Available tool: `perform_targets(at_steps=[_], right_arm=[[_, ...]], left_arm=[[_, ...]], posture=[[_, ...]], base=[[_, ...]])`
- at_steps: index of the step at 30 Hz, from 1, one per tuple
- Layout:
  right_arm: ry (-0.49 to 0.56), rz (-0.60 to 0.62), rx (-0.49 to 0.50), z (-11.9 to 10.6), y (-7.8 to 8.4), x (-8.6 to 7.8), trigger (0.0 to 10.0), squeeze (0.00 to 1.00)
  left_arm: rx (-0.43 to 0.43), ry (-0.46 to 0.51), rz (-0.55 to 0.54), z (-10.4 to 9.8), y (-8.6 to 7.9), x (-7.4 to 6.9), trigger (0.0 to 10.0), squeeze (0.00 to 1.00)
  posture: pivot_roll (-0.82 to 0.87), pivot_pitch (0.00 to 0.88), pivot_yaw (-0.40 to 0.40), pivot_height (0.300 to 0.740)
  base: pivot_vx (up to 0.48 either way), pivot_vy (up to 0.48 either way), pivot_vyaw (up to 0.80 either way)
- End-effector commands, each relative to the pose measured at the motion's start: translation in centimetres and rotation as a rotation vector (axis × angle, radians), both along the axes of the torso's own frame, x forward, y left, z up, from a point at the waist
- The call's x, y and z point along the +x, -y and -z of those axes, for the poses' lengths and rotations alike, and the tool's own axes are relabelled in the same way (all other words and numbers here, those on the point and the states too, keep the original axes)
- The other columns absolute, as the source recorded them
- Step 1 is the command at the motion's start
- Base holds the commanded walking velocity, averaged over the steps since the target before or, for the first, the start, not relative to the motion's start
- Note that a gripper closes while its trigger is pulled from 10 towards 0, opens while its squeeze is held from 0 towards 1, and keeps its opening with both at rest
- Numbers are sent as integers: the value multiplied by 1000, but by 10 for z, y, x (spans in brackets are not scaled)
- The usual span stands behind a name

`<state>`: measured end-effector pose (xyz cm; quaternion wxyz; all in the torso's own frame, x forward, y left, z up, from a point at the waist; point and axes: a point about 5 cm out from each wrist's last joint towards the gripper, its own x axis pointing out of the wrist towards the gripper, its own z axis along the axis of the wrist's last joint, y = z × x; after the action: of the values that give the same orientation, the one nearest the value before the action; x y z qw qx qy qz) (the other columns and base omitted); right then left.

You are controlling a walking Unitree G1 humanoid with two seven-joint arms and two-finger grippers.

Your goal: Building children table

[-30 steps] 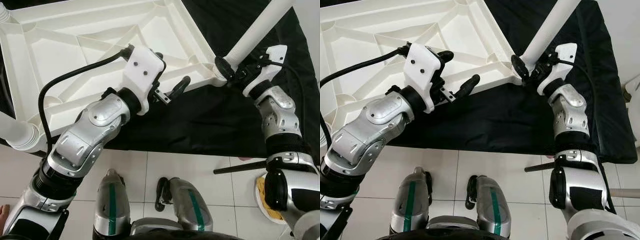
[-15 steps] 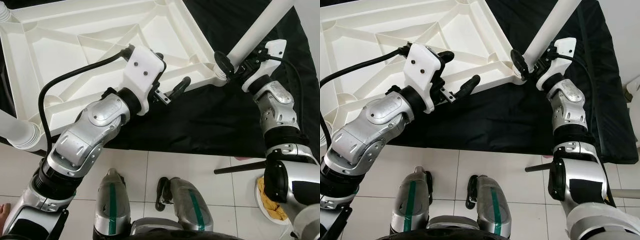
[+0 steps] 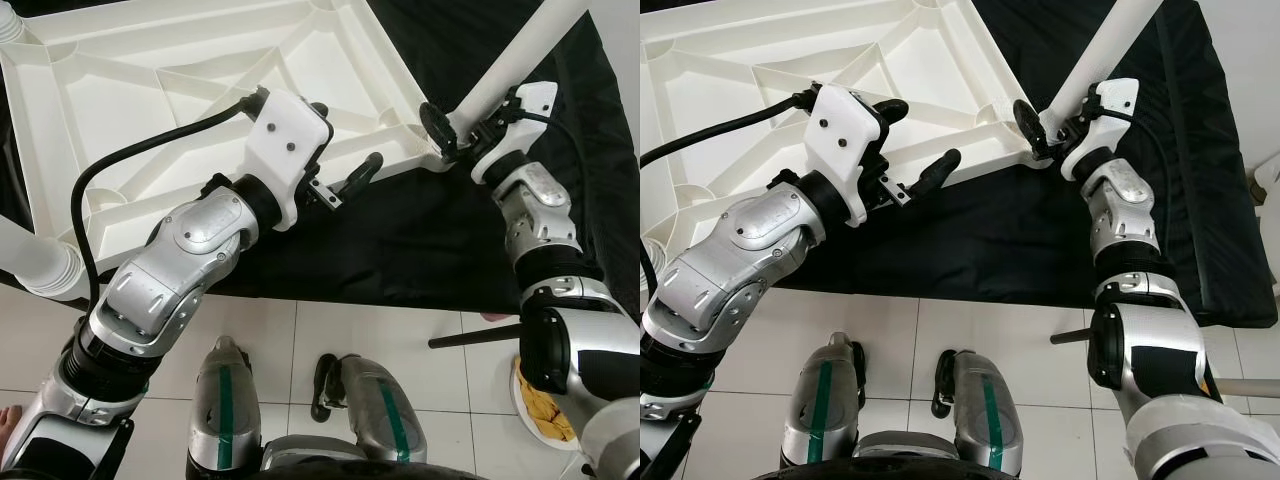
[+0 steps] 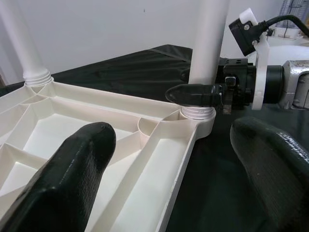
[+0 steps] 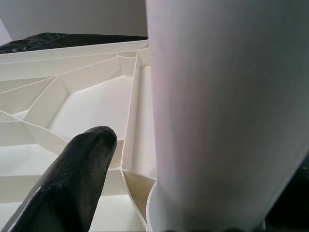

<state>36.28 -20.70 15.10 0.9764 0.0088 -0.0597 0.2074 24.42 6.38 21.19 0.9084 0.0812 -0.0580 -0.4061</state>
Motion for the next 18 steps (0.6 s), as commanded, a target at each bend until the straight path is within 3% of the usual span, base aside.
perform_targets(at_steps=[1,5,6,8,18], right_arm=[[0,15,2,1,3,0,10000,0],[-1,16,2,2,3,1,9647,0],[-2,19,0,2,4,1,3608,0],[-5,25,-1,3,5,1,0,0],[-12,46,1,6,10,0,0,0]], left_arm=[[16,-9,127,-1,7,-7,10000,0],[16,-9,126,-2,7,-8,10000,0],[16,-9,125,-2,7,-8,10000,0],[16,-10,125,-2,6,-8,10000,0],[16,-9,126,-2,6,-8,10000,0]], posture=[[167,80,-73,740],[167,80,-73,740],[169,81,-74,740],[169,81,-74,740],[163,84,-70,740]], base=[[0,0,0],[0,0,0],[0,0,0],[0,0,0],[0,0,0]])
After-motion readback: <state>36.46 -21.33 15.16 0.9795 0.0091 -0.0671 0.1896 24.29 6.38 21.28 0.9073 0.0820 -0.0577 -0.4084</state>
